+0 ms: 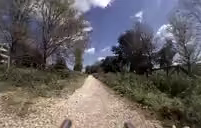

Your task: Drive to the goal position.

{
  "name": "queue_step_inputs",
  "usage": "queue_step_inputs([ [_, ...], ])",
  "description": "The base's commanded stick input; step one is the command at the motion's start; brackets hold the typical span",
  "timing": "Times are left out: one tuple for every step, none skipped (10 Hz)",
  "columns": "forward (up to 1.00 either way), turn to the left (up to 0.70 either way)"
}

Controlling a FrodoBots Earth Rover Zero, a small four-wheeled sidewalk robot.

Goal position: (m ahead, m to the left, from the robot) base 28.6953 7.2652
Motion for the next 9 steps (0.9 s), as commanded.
queue_step_inputs([
  [0.85, 0.00],
  [0.85, 0.00],
  [0.85, 0.00],
  [0.85, 0.00],
  [0.85, 0.00],
  [0.85, 0.00],
  [0.85, 0.00],
  [0.85, 0.00],
  [0.85, 0.00],
])
